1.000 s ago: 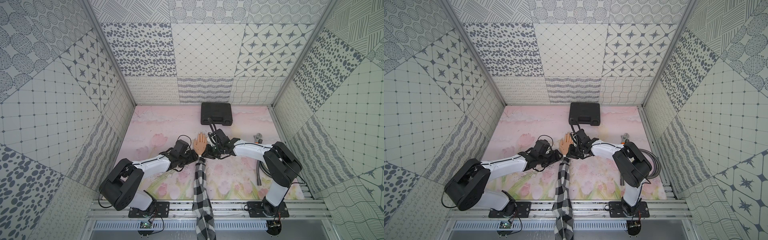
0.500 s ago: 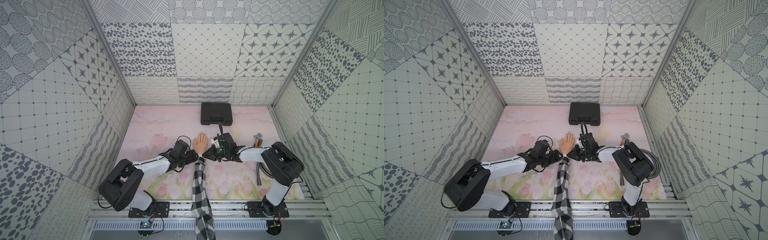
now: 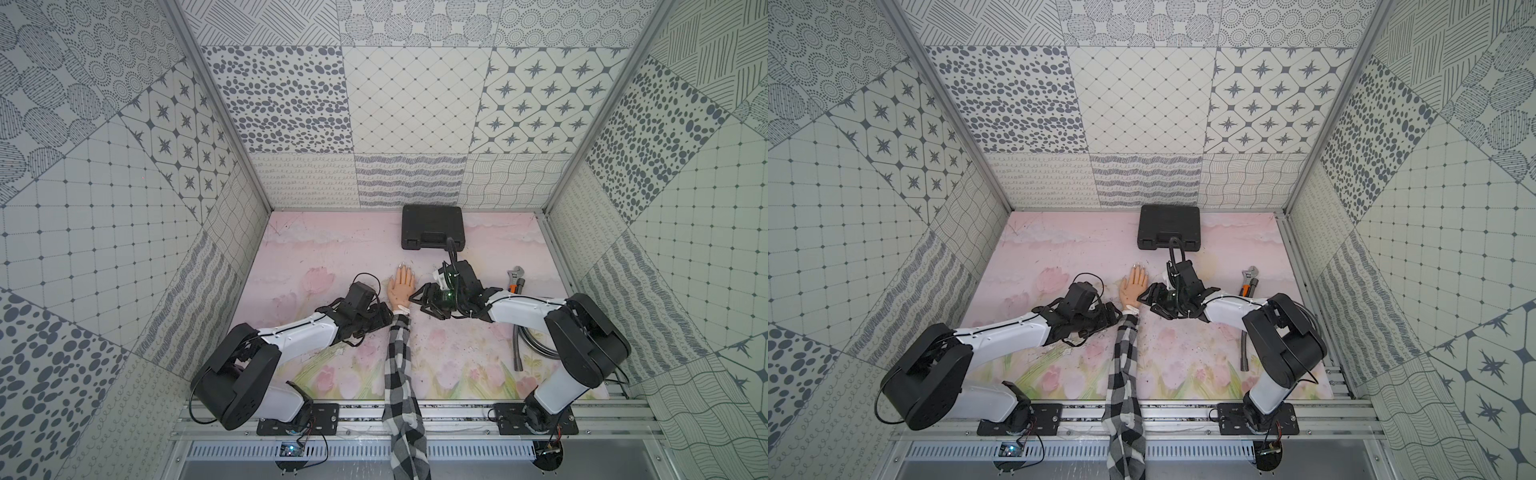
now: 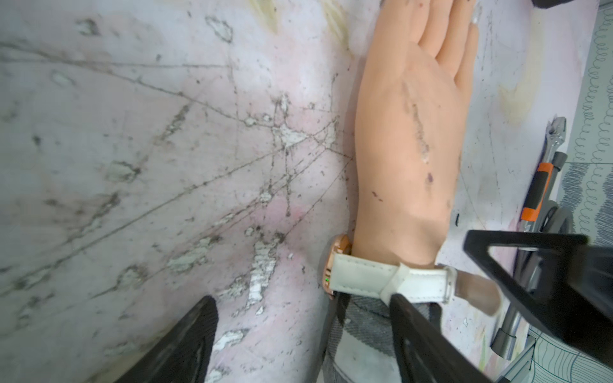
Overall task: Take off the watch
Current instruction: Untie the watch from the hand.
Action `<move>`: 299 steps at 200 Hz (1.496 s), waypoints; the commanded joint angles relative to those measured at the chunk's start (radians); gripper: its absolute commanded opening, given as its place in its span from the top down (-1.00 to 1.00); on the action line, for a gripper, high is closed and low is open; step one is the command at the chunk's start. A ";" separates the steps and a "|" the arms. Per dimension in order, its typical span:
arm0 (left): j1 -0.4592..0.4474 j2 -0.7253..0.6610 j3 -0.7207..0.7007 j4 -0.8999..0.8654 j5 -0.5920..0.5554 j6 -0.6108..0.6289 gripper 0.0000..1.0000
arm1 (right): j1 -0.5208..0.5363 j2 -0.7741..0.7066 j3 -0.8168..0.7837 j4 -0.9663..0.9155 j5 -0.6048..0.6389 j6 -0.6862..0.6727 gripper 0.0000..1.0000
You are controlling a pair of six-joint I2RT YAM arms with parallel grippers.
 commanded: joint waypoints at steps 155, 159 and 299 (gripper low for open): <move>0.020 -0.032 0.080 -0.236 -0.080 0.008 -0.69 | 0.264 0.152 0.450 -0.617 0.570 -0.383 -0.40; 0.020 -0.031 0.079 -0.235 -0.080 0.008 -0.69 | 0.264 0.154 0.451 -0.616 0.569 -0.383 -0.39; 0.020 0.019 0.099 -0.180 -0.013 -0.013 -0.69 | 0.264 0.159 0.429 -0.599 0.549 -0.397 1.00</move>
